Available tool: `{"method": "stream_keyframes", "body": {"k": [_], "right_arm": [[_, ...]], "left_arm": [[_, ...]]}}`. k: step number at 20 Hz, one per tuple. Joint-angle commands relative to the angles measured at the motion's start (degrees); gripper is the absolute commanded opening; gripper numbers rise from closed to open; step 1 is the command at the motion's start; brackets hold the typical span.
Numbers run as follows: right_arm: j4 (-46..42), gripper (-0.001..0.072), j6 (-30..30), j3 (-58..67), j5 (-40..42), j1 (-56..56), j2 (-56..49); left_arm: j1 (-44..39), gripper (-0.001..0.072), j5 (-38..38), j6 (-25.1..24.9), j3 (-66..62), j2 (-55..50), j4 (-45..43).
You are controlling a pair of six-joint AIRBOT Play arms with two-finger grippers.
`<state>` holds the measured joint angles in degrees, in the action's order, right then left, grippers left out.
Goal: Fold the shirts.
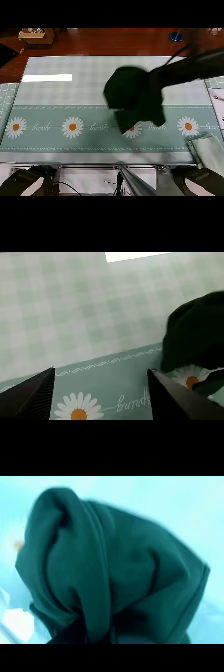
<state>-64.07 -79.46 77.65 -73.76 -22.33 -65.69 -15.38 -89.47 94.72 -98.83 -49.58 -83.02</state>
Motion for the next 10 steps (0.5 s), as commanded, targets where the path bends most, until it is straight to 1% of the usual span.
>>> {"method": "stream_keyframes", "body": {"k": [1,3,4,6,7,8,9,10], "right_arm": [[-8.24,0.0027,-1.97,-4.46,5.79,-15.26,-9.64],[-10.69,0.0028,-3.43,-4.46,10.29,-17.92,-14.27],[-10.64,0.0071,-4.59,-4.44,12.09,-17.88,-15.45],[-10.64,0.0393,-6.05,-4.26,13.81,-16.76,-15.45],[-10.97,0.0454,-5.97,-3.65,13.29,-15.72,-14.53],[-11.56,0.0459,-5.49,-2.71,12.41,-14.29,-13.09],[-12.55,0.0481,-4.9,-1.51,11.41,-12.57,-11.37],[-14.75,0.0493,-4.13,0.04,10.21,-10.45,-9.16]], "left_arm": [[0.0,0.0714,-2.47,0.13,3.8,0.17,1.07],[0.0,0.0713,-2.58,0.13,6.47,0.17,1.7],[-0.02,0.0713,-2.58,0.13,7.87,0.17,2.23],[-0.02,0.0713,-2.58,0.11,11.17,0.17,2.78],[-0.02,0.0713,-2.54,0.09,13.09,0.17,2.8],[-0.02,0.0713,-2.51,-0.04,15.1,0.17,2.95],[-0.02,0.0713,-2.43,-0.74,17.44,0.17,3.19],[-0.02,0.0714,-2.1,-1.22,20.04,0.17,3.69]]}}
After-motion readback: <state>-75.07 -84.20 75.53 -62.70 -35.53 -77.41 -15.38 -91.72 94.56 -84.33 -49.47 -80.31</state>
